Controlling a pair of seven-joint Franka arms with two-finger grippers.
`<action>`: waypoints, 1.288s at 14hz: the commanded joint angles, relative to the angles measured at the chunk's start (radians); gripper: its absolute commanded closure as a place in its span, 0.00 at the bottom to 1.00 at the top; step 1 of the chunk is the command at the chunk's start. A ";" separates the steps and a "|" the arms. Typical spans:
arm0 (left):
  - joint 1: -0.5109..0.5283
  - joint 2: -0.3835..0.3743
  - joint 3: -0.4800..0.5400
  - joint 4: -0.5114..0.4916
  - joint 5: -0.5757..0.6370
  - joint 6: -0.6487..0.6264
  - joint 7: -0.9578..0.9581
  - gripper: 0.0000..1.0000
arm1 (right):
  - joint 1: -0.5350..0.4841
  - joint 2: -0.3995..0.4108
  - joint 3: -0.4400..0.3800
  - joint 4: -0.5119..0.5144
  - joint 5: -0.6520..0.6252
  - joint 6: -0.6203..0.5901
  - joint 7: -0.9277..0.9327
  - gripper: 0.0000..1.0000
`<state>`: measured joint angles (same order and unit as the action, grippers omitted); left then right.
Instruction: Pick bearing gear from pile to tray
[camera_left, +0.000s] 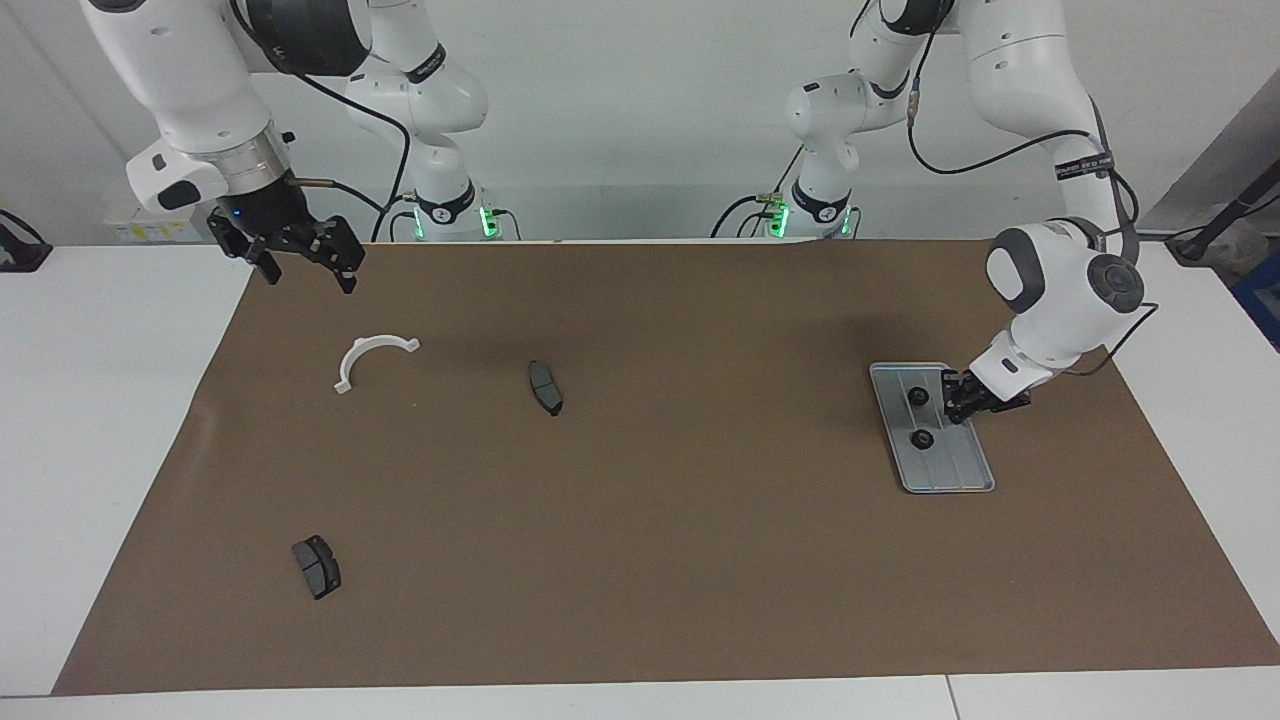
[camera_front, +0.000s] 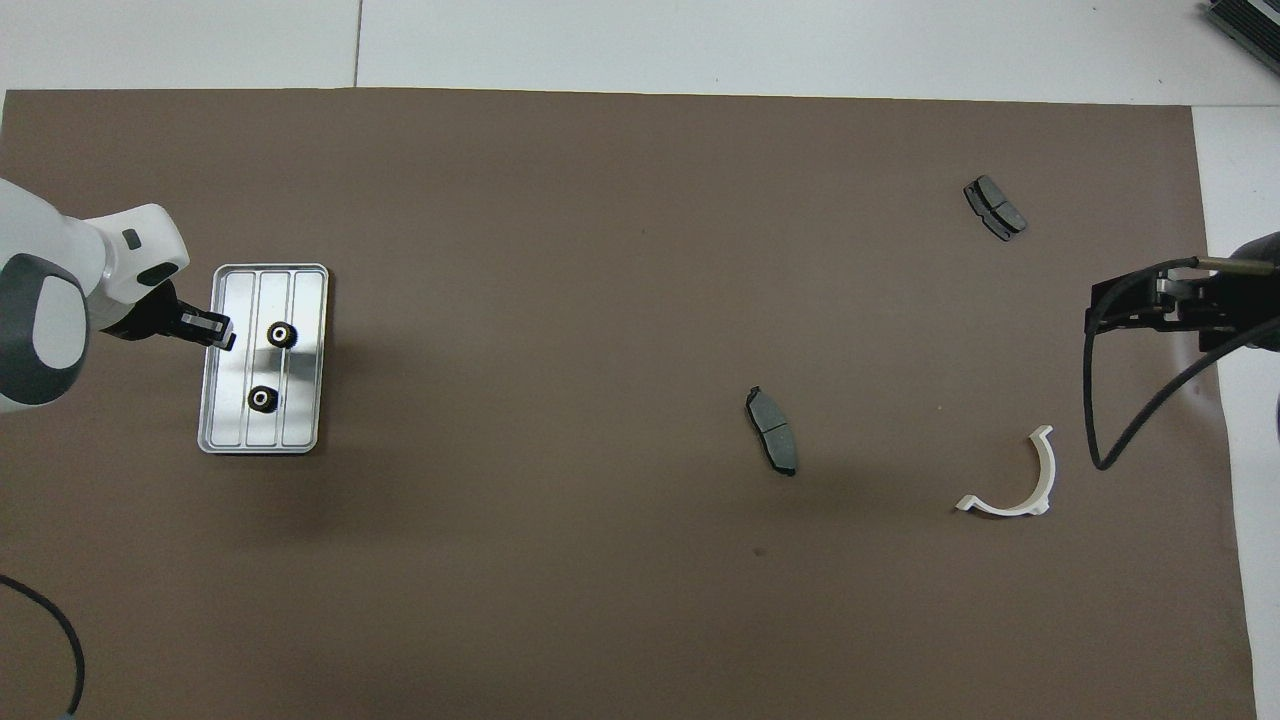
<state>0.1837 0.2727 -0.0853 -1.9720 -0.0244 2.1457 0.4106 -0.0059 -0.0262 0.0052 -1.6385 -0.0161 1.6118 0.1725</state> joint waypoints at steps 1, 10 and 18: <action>0.033 -0.046 -0.010 -0.051 0.006 0.025 0.021 0.64 | -0.008 -0.023 0.007 -0.023 0.007 -0.001 -0.025 0.00; -0.013 -0.052 -0.022 0.218 0.006 -0.192 -0.053 0.00 | -0.008 -0.023 0.007 -0.023 0.007 -0.001 -0.025 0.00; -0.049 -0.219 -0.025 0.332 0.006 -0.455 -0.081 0.00 | -0.008 -0.023 0.007 -0.023 0.007 -0.001 -0.025 0.00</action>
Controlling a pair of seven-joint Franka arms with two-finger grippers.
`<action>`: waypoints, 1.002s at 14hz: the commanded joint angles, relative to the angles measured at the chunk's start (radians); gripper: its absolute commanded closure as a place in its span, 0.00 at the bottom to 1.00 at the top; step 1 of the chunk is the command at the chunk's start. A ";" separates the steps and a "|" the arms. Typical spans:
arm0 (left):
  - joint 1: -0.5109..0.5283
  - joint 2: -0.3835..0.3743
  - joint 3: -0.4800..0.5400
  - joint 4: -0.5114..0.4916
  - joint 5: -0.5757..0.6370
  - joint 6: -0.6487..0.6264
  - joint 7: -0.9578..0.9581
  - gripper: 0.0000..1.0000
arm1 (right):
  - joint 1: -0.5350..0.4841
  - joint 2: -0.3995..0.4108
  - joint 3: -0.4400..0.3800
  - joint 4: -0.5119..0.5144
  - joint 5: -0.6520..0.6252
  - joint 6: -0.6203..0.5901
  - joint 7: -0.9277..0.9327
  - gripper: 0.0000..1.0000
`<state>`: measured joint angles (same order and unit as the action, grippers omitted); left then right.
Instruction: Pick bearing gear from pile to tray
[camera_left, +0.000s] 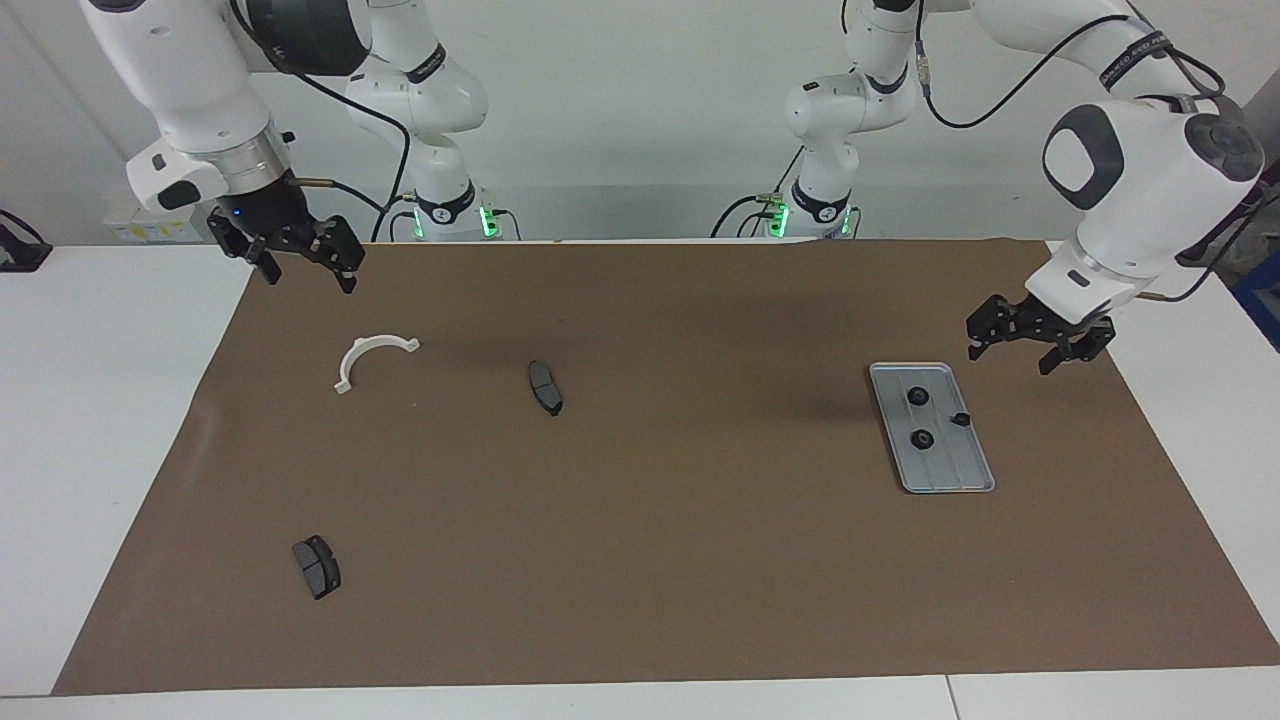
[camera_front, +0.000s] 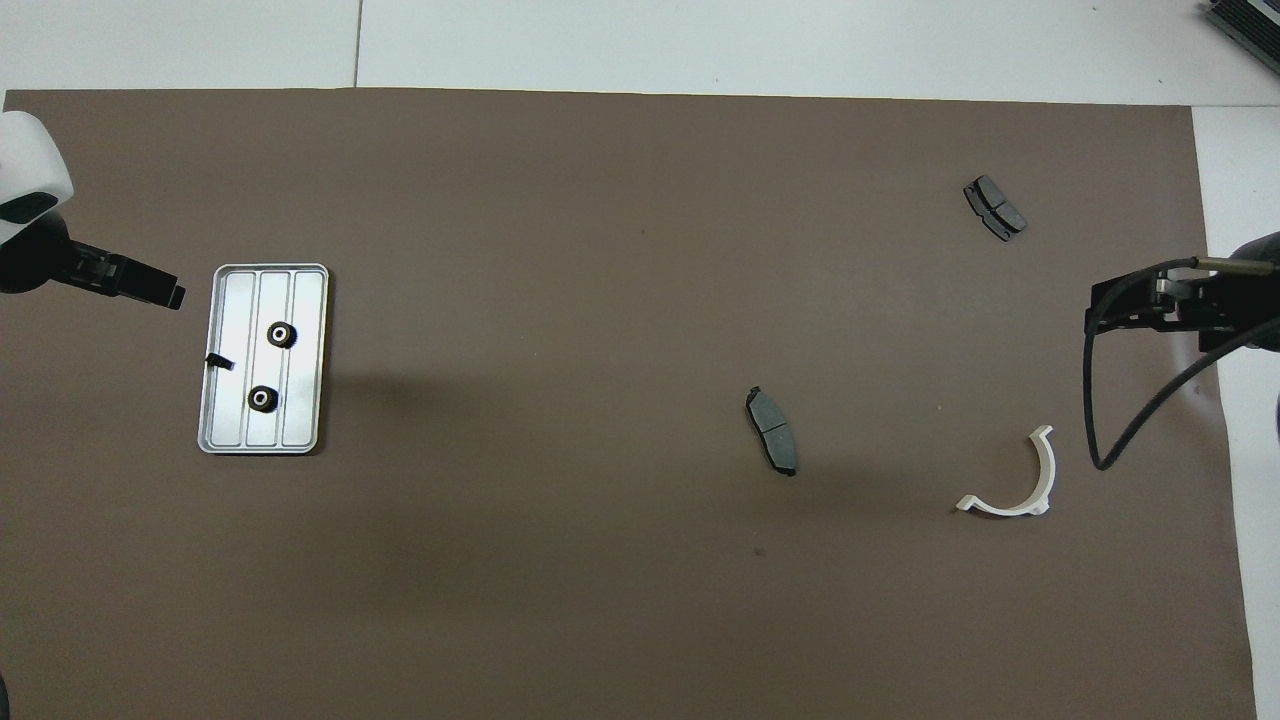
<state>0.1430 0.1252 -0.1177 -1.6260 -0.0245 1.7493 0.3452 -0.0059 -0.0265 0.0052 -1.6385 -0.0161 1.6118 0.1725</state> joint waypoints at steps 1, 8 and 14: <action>-0.008 -0.096 0.007 -0.015 0.006 -0.088 -0.015 0.00 | -0.008 -0.023 0.007 -0.023 0.007 -0.001 -0.025 0.00; -0.094 -0.134 0.006 -0.023 0.005 -0.119 -0.187 0.00 | -0.008 -0.023 0.007 -0.023 0.007 -0.001 -0.025 0.00; -0.080 -0.134 0.010 -0.022 0.005 -0.120 -0.180 0.00 | -0.008 -0.023 0.007 -0.023 0.007 -0.001 -0.025 0.00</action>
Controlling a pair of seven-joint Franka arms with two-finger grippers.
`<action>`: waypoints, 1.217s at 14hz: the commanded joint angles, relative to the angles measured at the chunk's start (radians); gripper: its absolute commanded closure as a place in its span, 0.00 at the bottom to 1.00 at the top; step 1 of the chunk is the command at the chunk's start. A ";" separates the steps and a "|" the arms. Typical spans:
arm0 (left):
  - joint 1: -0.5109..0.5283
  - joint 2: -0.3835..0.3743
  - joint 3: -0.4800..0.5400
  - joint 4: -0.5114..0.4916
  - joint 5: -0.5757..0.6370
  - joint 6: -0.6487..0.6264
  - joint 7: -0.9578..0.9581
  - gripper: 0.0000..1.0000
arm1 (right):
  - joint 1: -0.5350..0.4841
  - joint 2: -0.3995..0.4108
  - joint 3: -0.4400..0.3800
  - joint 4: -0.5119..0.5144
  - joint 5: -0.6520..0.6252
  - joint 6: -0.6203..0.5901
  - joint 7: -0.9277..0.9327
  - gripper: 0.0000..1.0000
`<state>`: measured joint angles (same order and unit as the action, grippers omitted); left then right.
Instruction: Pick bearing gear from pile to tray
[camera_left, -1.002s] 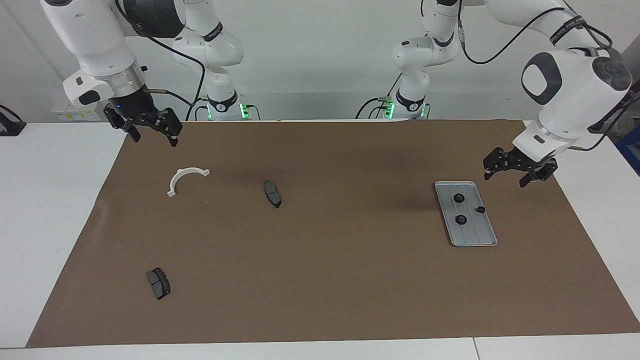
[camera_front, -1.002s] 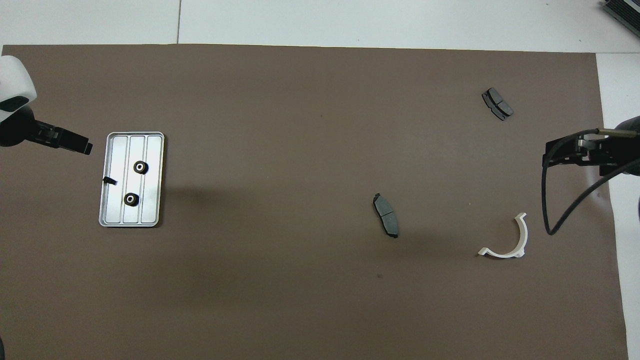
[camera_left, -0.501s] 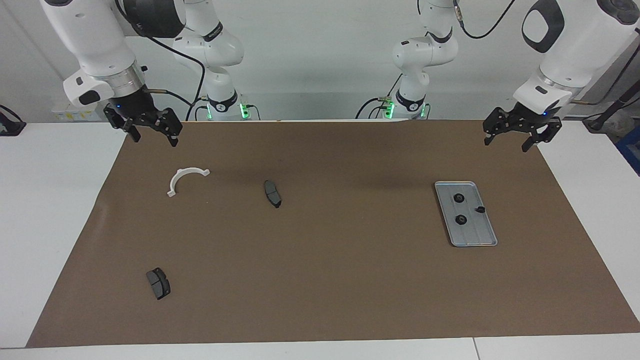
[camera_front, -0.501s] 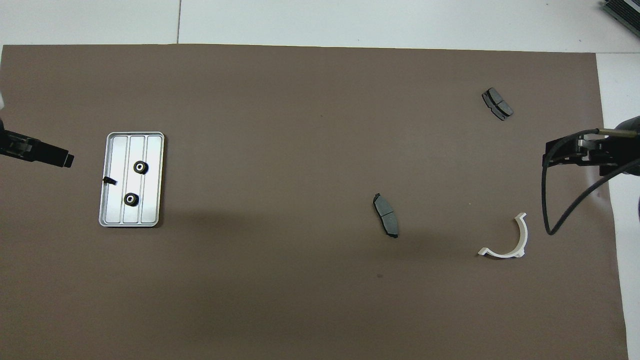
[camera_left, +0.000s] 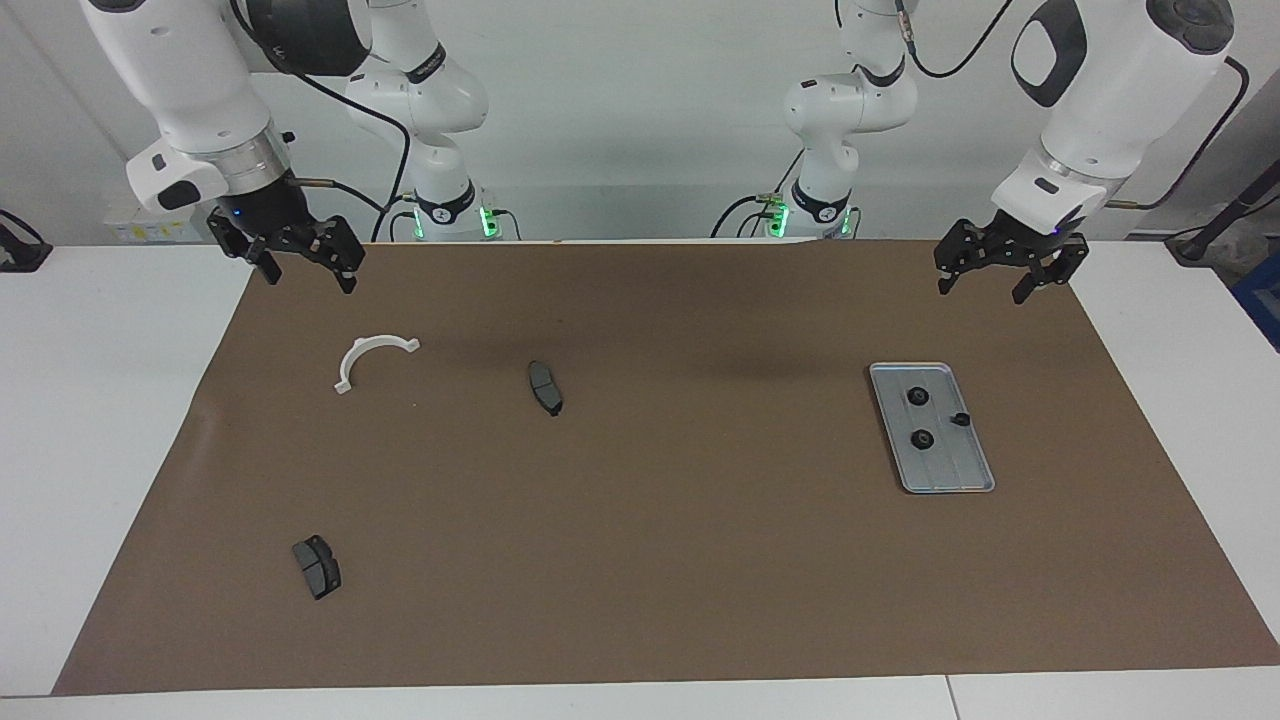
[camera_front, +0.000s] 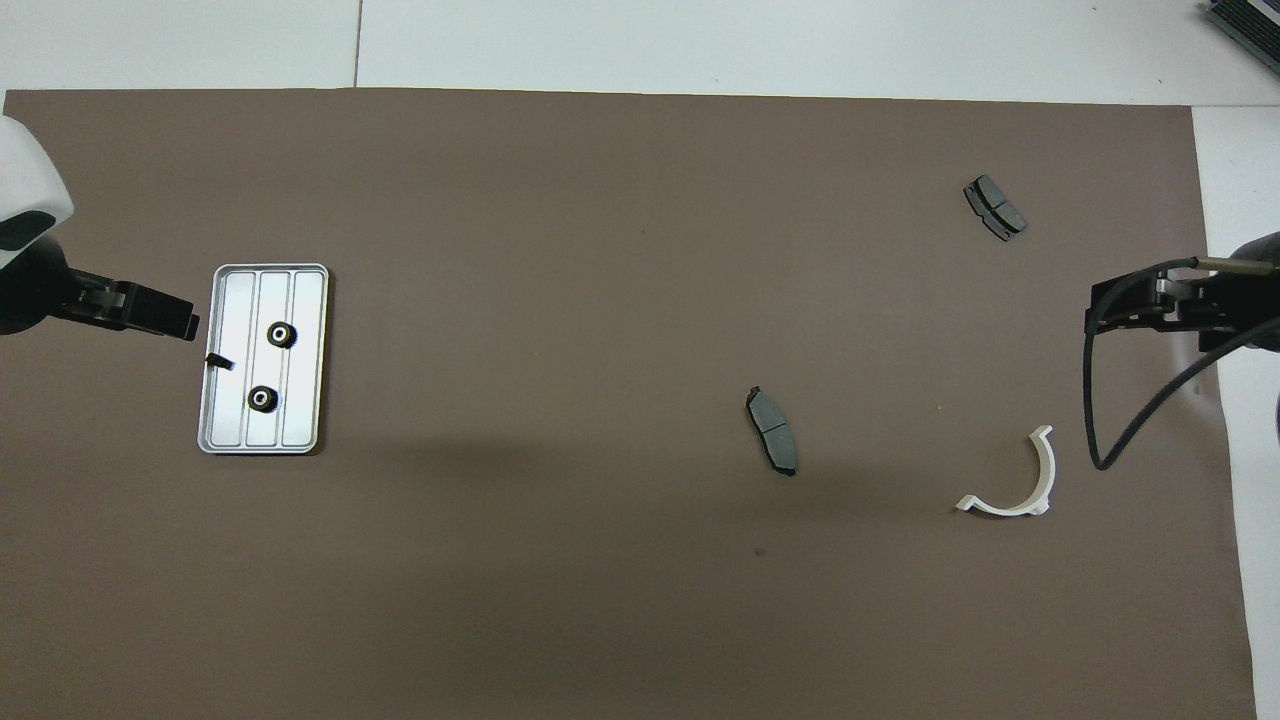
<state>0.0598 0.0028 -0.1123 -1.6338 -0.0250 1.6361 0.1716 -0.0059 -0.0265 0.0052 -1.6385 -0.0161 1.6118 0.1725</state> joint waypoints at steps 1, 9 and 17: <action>0.003 -0.012 0.008 -0.014 0.005 -0.012 -0.009 0.00 | -0.008 -0.023 0.007 -0.023 0.007 -0.001 -0.025 0.00; 0.009 -0.015 0.017 -0.017 0.007 -0.013 -0.041 0.00 | -0.008 -0.023 0.007 -0.023 0.007 -0.001 -0.025 0.00; 0.025 -0.015 0.017 -0.014 0.007 -0.016 -0.046 0.00 | -0.008 -0.023 0.007 -0.023 0.007 -0.001 -0.025 0.00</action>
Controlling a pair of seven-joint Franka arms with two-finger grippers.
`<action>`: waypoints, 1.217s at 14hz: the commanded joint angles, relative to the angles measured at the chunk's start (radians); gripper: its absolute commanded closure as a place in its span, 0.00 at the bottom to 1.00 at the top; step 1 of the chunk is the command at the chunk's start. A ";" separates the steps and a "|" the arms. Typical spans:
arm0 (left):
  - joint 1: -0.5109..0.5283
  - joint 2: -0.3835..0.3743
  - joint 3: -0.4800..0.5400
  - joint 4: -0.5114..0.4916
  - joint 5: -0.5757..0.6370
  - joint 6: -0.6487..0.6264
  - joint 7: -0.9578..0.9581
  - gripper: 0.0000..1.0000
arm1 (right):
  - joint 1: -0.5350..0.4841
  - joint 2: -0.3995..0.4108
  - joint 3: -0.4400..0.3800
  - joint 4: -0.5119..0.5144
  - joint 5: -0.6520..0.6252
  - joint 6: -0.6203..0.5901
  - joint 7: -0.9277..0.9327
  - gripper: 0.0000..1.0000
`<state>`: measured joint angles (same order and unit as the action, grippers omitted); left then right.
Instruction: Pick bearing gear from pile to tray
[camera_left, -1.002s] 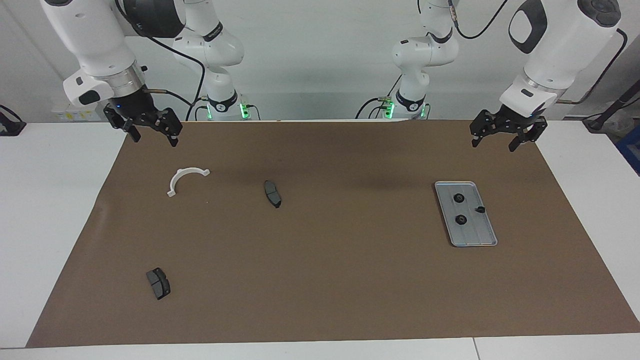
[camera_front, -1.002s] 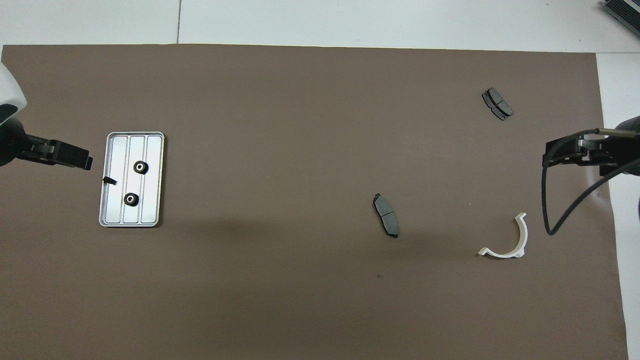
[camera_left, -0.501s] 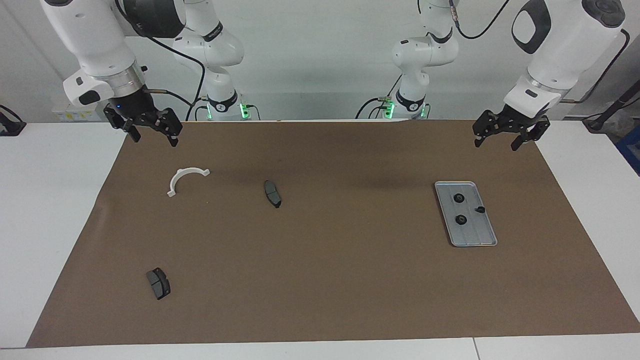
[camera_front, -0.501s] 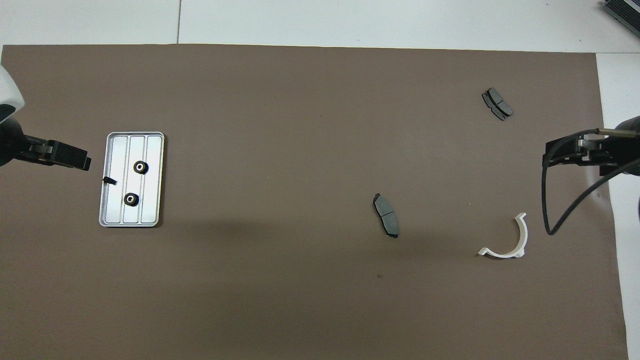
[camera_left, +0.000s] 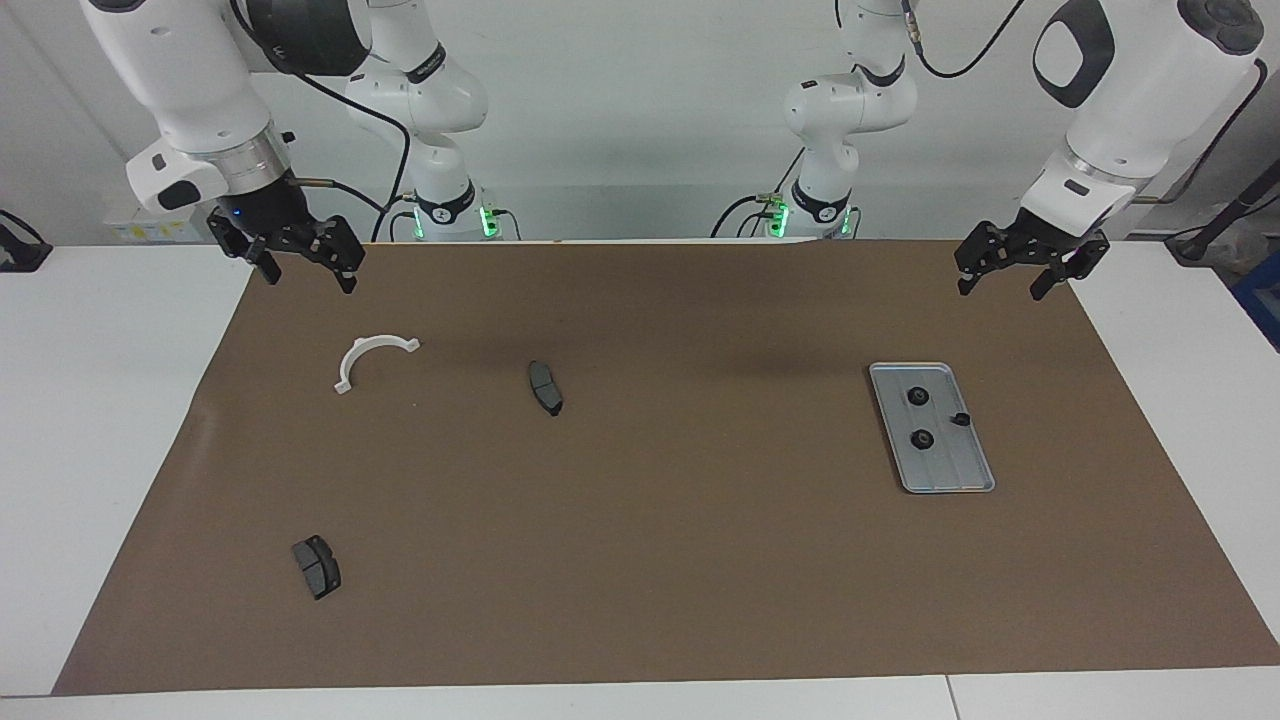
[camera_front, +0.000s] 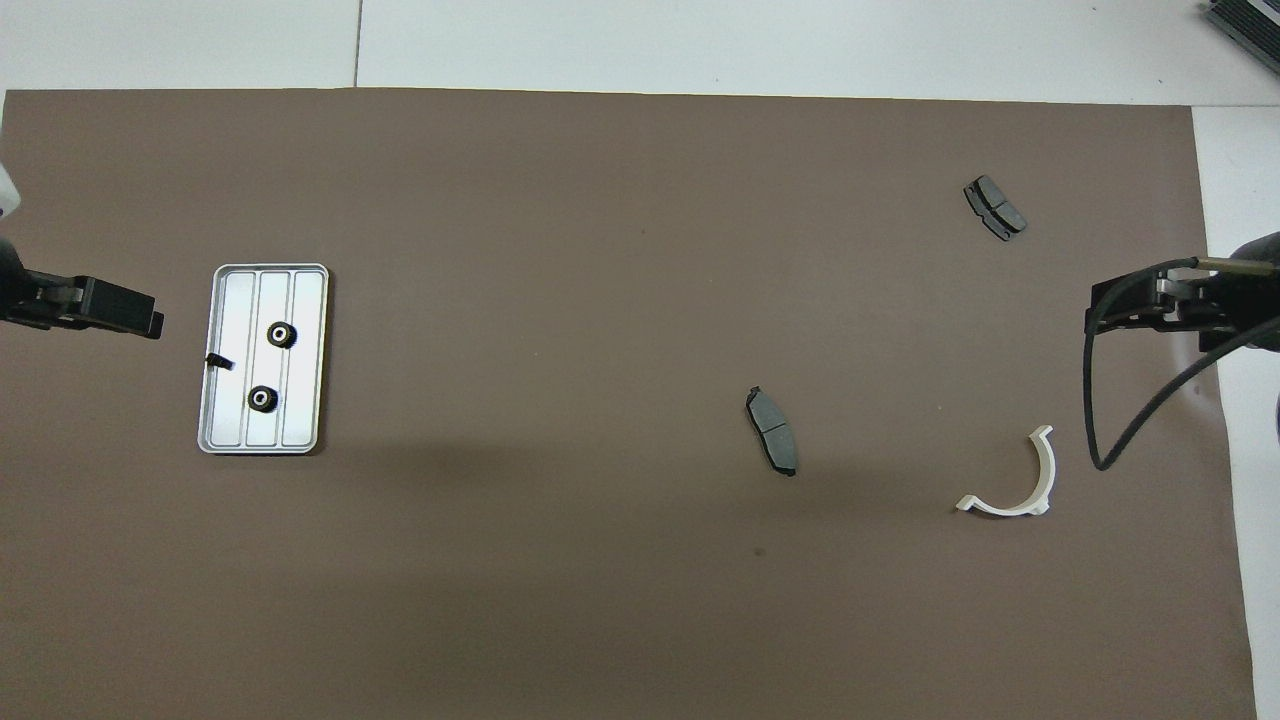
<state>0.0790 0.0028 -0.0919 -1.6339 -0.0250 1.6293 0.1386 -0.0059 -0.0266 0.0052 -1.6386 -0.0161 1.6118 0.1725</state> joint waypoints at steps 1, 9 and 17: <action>0.005 -0.017 -0.003 -0.014 0.007 -0.009 -0.013 0.00 | -0.008 -0.024 0.007 -0.024 0.007 -0.001 -0.025 0.00; 0.007 -0.017 -0.003 -0.014 0.007 -0.011 -0.010 0.00 | -0.008 -0.023 0.007 -0.024 0.007 -0.001 -0.025 0.00; 0.007 -0.017 -0.003 -0.014 0.007 -0.011 -0.008 0.00 | -0.008 -0.023 0.007 -0.024 0.007 -0.001 -0.025 0.00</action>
